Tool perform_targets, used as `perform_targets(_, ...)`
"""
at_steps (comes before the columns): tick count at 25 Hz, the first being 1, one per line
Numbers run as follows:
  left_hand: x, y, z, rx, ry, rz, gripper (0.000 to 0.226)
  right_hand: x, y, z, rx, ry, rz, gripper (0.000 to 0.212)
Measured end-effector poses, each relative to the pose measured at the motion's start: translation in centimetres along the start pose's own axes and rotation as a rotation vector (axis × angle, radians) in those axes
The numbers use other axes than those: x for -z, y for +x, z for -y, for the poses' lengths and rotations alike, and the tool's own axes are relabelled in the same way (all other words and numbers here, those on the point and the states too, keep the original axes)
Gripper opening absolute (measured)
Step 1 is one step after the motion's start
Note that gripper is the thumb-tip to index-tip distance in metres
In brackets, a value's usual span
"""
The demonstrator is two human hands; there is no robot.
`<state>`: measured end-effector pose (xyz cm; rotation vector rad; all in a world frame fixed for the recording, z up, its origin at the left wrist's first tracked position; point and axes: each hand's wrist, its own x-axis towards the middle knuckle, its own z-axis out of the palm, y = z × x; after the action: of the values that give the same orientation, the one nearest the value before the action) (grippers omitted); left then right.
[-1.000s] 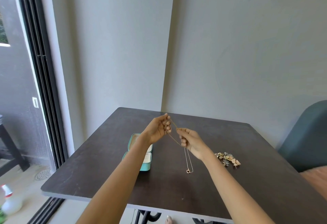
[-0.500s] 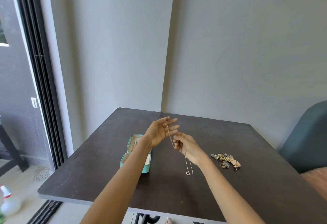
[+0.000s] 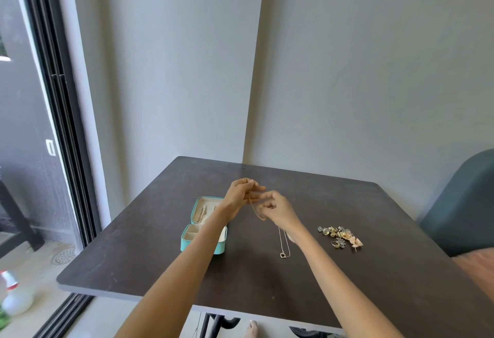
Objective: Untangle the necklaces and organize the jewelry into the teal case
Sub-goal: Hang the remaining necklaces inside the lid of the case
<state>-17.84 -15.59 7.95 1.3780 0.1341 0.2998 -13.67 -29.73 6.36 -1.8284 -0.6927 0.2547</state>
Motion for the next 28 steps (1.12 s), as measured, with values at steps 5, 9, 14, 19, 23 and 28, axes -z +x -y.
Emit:
perform_targets(5,0.2,-0.4,0.3,0.017,0.244,0.093,0.022,0.4,0.6,1.7,0.041,0.217,-0.125,0.022)
perform_targets(9,0.1,-0.7,0.3,0.067,0.218,0.166,0.019,0.7,0.3,1.5,0.046,0.228,-0.138,0.020)
perform_targets(14,0.3,-0.7,0.7,0.087,0.040,0.187,0.012,0.3,0.3,0.6,0.024,0.202,-0.194,0.014)
perform_targets(19,0.5,-0.5,1.2,0.078,-0.147,0.158,0.008,-1.0,-0.4,-0.8,-0.090,0.332,-0.106,0.024)
perform_targets(23,0.8,-1.0,1.0,0.166,-0.103,0.322,0.013,-1.1,-0.6,-0.6,-0.093,0.278,0.008,0.027)
perform_targets(28,1.4,-0.9,0.1,0.268,-0.027,0.423,0.026,-0.2,-0.4,-0.7,-0.050,0.244,0.113,0.021)
